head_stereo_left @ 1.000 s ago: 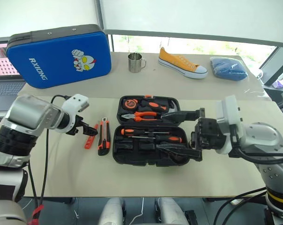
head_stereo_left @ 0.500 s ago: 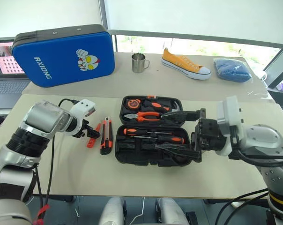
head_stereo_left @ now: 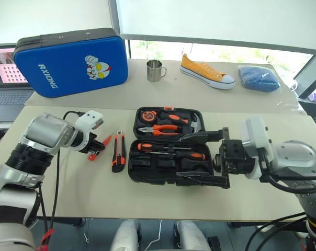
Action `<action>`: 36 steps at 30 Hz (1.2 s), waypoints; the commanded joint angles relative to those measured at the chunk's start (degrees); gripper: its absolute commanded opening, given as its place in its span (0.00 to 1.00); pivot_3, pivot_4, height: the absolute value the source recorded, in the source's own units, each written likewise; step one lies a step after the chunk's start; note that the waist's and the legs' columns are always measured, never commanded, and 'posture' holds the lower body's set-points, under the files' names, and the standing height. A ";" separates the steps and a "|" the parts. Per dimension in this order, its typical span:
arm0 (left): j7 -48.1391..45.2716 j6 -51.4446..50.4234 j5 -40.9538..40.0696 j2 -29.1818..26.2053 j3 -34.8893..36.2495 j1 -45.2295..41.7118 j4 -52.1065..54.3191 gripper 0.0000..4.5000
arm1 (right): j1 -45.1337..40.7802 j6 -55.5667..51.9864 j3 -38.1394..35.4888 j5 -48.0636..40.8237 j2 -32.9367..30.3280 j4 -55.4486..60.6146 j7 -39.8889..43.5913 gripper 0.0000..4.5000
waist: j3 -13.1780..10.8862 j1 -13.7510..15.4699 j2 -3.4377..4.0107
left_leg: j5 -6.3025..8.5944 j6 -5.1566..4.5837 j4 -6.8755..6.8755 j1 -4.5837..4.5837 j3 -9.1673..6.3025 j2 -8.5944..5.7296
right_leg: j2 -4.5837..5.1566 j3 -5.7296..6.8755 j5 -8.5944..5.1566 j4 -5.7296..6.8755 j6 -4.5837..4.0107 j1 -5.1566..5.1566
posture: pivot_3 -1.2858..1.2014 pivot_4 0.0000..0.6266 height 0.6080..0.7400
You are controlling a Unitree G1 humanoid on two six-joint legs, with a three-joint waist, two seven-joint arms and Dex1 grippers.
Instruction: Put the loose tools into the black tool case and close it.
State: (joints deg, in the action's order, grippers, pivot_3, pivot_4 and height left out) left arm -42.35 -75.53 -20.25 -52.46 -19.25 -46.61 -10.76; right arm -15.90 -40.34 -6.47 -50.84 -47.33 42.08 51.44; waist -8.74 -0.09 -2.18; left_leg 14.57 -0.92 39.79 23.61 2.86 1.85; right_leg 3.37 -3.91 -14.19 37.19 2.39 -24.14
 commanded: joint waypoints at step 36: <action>-37.82 28.96 19.05 13.40 -22.33 -12.02 13.09 0.09 | 15.07 1.07 -10.26 -1.86 -4.78 7.14 -5.98 1.00 | -0.10 0.42 -0.18 | 0.00 -0.02 0.25 0.46 -0.20 -0.03 | -0.04 0.06 0.03 -0.13 0.10 -0.11 | 0.52 0.24 0.99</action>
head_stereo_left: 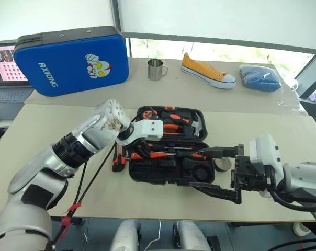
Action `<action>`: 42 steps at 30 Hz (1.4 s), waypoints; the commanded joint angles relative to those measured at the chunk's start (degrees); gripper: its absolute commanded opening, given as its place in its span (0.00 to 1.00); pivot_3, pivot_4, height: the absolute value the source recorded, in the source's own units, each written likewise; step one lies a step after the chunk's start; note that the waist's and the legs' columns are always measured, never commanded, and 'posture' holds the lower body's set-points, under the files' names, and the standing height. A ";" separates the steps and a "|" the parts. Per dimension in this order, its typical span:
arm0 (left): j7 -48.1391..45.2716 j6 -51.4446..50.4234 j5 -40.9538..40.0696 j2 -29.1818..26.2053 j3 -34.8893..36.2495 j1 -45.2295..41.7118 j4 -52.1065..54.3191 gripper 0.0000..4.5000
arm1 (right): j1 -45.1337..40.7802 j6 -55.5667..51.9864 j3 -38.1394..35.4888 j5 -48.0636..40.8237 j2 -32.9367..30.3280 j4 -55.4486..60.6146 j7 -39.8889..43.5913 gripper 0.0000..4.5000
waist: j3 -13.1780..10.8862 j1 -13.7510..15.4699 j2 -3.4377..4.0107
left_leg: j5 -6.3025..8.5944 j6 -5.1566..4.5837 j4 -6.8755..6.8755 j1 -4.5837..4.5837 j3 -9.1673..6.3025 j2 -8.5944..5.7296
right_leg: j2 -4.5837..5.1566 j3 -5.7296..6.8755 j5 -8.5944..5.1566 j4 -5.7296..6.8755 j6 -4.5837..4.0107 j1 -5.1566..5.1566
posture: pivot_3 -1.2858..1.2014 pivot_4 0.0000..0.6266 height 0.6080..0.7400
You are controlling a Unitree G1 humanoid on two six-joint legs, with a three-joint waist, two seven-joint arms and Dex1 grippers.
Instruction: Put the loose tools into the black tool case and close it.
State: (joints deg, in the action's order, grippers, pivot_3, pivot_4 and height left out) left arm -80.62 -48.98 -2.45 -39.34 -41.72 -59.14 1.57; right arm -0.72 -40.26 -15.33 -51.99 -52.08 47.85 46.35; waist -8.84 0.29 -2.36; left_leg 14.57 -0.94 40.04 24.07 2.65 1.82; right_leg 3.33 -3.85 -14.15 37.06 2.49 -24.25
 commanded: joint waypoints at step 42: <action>2.76 24.90 -15.36 4.60 31.96 23.03 -1.05 0.17 | -1.76 0.22 -0.28 -1.60 -2.36 -0.99 -1.78 1.00 | 0.02 0.47 0.03 | 0.00 -0.01 0.11 -0.06 -0.05 0.00 | 0.07 0.04 0.01 0.03 0.01 0.10 | 0.52 0.24 0.99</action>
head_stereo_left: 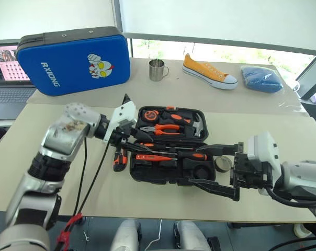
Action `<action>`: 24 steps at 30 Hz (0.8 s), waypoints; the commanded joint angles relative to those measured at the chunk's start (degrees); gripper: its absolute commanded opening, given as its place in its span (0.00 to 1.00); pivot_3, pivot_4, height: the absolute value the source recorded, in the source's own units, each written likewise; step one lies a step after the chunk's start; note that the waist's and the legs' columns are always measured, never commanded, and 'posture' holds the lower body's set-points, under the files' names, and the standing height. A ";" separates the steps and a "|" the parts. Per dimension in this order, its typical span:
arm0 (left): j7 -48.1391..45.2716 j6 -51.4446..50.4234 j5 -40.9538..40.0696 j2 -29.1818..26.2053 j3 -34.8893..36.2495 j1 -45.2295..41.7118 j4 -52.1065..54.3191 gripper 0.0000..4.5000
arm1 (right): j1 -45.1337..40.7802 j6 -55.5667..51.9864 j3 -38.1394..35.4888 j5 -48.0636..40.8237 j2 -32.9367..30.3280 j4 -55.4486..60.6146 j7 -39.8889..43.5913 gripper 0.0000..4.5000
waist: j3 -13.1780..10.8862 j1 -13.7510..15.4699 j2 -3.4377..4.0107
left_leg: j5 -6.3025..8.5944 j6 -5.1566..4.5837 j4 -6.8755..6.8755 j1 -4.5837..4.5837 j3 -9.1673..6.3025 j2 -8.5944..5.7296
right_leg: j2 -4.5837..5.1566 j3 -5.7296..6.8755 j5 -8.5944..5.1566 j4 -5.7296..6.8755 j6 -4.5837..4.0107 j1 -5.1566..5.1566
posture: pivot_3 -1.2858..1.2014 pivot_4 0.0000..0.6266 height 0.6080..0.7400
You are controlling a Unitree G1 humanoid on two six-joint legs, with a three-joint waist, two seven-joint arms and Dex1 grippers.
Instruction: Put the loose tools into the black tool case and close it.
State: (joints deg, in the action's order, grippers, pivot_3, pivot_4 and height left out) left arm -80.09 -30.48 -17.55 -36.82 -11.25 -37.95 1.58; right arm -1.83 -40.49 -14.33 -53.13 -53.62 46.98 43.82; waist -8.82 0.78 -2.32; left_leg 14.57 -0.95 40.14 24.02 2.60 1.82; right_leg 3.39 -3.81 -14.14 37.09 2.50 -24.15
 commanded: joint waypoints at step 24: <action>6.39 22.00 8.14 6.41 -5.38 6.20 -12.67 0.01 | -1.20 0.34 0.73 0.90 -0.20 -1.80 1.58 1.00 | 0.01 -0.14 0.01 | 0.00 0.00 0.00 -0.01 0.00 0.01 | -0.02 -0.01 0.01 0.02 0.00 0.00 | 0.52 0.24 0.99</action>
State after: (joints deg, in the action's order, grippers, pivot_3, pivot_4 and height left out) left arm -73.89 -9.65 -10.35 -30.57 -16.14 -31.52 -10.01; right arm -3.09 -40.48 -12.67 -51.91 -53.68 44.11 45.54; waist -8.80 0.64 -2.31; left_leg 14.58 -0.96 40.15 23.99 2.61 1.83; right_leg 3.37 -3.81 -14.13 37.11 2.50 -24.13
